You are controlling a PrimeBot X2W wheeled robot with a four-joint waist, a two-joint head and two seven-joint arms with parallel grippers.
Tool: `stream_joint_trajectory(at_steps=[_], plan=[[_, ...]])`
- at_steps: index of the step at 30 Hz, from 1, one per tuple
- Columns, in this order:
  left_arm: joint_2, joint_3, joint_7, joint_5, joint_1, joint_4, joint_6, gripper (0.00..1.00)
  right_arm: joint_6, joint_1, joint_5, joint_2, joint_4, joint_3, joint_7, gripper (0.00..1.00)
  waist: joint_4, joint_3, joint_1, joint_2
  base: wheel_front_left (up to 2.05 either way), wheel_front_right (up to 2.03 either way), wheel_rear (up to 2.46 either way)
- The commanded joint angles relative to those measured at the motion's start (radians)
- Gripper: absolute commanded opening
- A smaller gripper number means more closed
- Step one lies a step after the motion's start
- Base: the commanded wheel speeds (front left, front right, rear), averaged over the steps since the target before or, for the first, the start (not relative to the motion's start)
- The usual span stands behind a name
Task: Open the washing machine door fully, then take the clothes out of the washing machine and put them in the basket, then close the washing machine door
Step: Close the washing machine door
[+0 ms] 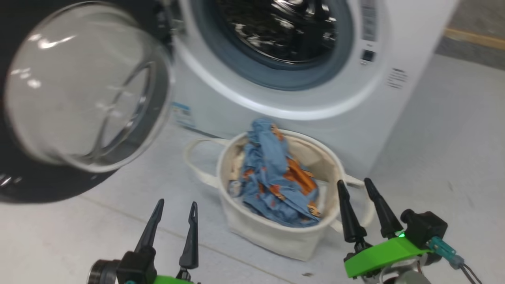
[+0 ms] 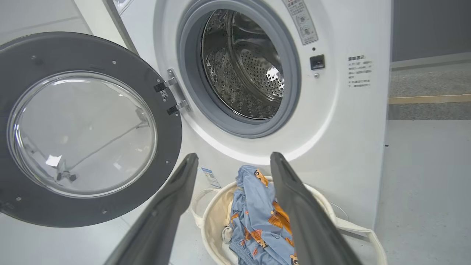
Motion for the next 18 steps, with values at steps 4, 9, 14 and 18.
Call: stream_joint_trajectory(at_steps=[4, 9, 14, 18], plan=[[0.0, 0.011, -0.005, -0.012, -0.007, -0.053, 0.02, 1.0, 0.001, -0.008, -0.011, 0.002, -0.041, 0.038, -0.012, 1.0, 0.123, -0.022, 0.0, -0.0001, 0.0, 0.0, 0.0], [0.0, -0.006, -0.005, -0.019, -0.002, -0.055, 0.031, 1.0, 0.001, 0.001, -0.017, 0.002, -0.047, 0.036, -0.012, 1.0, 0.18, -0.031, 0.0, -0.0001, 0.0, 0.0, 0.0], [0.0, -0.017, -0.005, -0.017, 0.001, -0.053, 0.037, 1.0, 0.001, 0.009, -0.014, 0.002, -0.061, 0.037, -0.012, 1.0, 0.228, -0.037, 0.0, -0.0001, 0.0, 0.0, 0.0], [0.0, -0.011, -0.005, -0.011, 0.005, -0.054, 0.038, 1.0, 0.001, 0.011, -0.003, 0.002, -0.07, 0.06, -0.012, 1.0, 0.247, -0.04, 0.0, -0.0001, 0.0, 0.0, 0.0]])
